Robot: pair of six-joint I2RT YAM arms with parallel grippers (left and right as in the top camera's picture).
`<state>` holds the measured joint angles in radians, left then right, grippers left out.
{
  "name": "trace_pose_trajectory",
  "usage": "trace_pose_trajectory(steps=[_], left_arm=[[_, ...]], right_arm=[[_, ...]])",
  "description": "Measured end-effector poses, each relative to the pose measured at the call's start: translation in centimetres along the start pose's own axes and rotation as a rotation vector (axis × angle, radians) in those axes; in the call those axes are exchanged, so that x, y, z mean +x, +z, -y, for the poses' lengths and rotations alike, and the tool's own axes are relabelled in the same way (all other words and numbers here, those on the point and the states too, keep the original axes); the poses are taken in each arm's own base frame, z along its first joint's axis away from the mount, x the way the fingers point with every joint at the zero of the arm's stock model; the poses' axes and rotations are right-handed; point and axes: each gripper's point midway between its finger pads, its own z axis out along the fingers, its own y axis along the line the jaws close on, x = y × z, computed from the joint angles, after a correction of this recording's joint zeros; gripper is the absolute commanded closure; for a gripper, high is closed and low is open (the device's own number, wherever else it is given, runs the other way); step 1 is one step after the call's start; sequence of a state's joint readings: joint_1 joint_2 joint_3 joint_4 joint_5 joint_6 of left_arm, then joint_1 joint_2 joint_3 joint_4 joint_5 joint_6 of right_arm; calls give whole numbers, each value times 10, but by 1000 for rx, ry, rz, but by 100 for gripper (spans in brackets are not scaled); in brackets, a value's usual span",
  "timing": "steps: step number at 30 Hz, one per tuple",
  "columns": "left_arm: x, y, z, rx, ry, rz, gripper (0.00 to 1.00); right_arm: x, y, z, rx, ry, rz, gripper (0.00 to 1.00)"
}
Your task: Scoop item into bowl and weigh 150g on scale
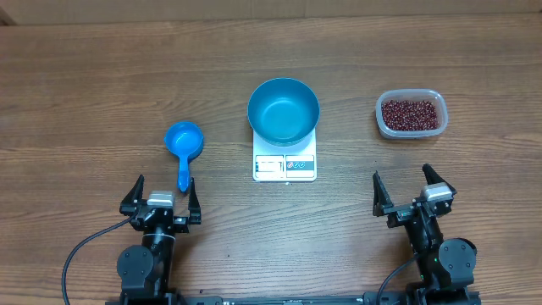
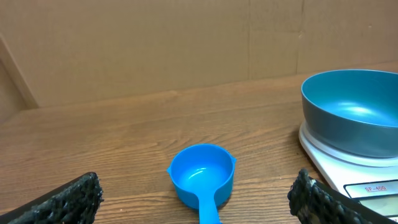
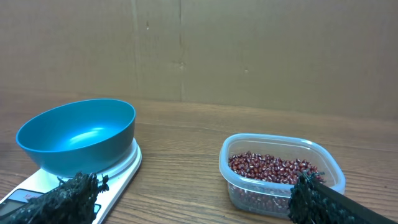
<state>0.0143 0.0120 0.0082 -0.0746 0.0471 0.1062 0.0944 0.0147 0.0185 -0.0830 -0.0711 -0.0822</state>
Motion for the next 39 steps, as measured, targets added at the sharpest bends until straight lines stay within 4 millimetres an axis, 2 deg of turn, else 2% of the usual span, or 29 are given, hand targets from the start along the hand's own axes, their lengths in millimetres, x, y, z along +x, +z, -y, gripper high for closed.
trace_pose_trajectory(steps=[15,17,24,30,39], left_arm=[[-2,-6,-4,-17,-2,-60,0],[-11,-10,-7,-31,-1,-71,0],[-64,-14,-17,-57,-1,-62,0],[-86,4,-21,-51,-2,-155,0],[-118,57,-27,-28,-5,-364,0]], right_arm=[[0,0,0,0,0,0,0],[0,0,0,0,0,0,0],[0,0,0,0,0,0,0],[0,0,0,0,0,0,0],[0,0,0,0,0,0,0]])
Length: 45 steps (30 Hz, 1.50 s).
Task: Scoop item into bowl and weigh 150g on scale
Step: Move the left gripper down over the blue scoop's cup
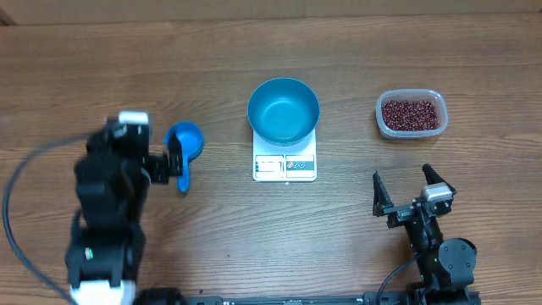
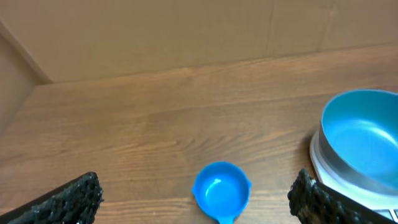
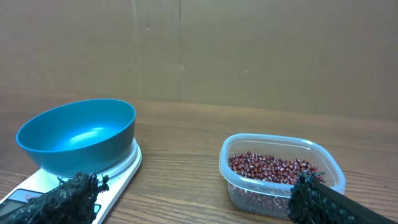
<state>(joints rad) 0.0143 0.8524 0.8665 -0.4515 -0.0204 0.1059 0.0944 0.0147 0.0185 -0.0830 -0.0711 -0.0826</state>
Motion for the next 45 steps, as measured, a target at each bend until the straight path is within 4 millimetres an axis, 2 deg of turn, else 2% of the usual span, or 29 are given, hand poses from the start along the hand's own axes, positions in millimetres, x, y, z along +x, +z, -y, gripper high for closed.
trace_pose_trajectory(steps=[7,11,14,19,29,41,45], left_arm=[[-25,38,-2,19,3,-186,0],[-30,57,-6,23,0,-306,0],[-25,70,-12,23,-9,-408,0],[-2,100,-16,25,-18,-545,0],[71,151,-8,52,-18,-774,0],[135,180,-1,73,-17,-946,0],[148,185,1,78,-17,-982,0]], right_arm=[[0,0,0,0,0,0,0],[0,0,0,0,0,0,0],[0,0,0,0,0,-1,0],[0,0,0,0,0,0,0],[0,0,0,0,0,0,0],[0,0,0,0,0,0,0],[0,0,0,0,0,0,0]])
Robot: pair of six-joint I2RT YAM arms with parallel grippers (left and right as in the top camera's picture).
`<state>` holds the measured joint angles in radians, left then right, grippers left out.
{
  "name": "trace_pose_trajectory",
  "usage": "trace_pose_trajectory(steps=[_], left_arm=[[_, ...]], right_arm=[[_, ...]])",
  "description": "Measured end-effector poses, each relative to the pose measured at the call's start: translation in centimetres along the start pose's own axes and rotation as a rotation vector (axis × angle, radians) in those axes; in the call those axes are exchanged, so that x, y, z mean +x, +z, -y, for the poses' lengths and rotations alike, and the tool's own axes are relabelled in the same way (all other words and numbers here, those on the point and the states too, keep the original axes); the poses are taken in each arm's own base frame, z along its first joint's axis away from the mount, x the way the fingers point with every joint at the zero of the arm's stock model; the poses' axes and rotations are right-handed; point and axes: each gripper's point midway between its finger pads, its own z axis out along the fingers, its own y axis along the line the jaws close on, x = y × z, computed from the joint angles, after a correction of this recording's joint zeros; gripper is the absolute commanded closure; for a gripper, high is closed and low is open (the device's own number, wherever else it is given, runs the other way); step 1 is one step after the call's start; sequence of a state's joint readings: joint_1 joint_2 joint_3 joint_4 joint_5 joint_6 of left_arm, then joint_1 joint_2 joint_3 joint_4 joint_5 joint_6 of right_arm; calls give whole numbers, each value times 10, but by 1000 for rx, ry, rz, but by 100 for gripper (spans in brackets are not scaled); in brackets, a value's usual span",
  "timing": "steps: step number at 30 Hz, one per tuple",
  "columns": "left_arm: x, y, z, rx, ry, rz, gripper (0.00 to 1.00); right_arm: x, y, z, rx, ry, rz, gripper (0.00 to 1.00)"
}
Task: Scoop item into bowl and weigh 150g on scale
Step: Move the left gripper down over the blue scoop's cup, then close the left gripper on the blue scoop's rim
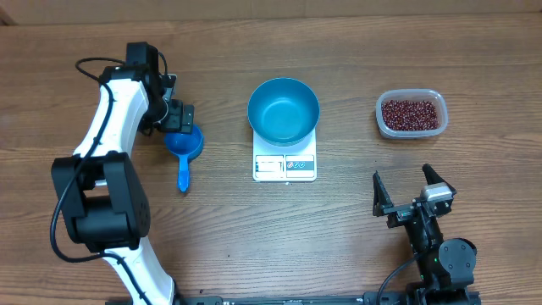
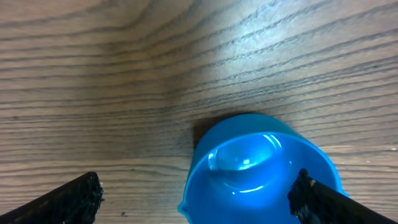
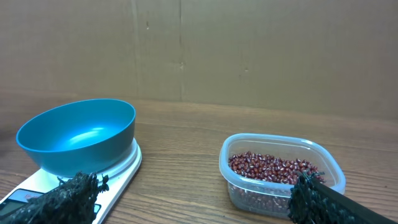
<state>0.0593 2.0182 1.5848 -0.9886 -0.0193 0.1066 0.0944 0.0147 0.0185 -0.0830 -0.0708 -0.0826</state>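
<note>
A blue scoop [image 1: 184, 145] lies on the table left of the scale, cup at the far end, handle toward the front edge. My left gripper [image 1: 175, 121] hangs open, pointing down close over the cup [image 2: 261, 168]; one fingertip [image 2: 68, 199] is over bare wood left of it, the other over its right rim. The blue bowl [image 1: 284, 110] stands empty on the white scale [image 1: 284, 166]. A clear tub of red beans [image 1: 411, 113] sits at the right. My right gripper [image 1: 413, 196] rests open near the front edge, holding nothing.
The right wrist view shows the bowl [image 3: 78, 134] on the scale at left and the bean tub [image 3: 280, 171] at right, with a cardboard wall behind the table. The left arm reaches across the table's left side.
The left gripper was high and left of the scoop; now it is down close over the scoop's cup at its far end, still open. The right arm and all objects are unmoved.
Both grippers sat open at the front edge, the scoop, bowl on scale and bean tub in place. Then the left arm stood raised beside the scoop's left. Now its open gripper hangs just above the cup.
</note>
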Motion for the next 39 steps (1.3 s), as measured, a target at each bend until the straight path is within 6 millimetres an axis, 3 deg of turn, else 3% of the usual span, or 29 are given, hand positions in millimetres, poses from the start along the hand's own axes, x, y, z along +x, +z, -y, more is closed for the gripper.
trace_pose_trajectory(steps=[6,39], left_arm=[[4,12,1,3,1,-31,1],[7,12,1,5,1,-47,0]], right_arm=[[0,0,0,0,0,0,0],[0,0,0,0,0,0,0]])
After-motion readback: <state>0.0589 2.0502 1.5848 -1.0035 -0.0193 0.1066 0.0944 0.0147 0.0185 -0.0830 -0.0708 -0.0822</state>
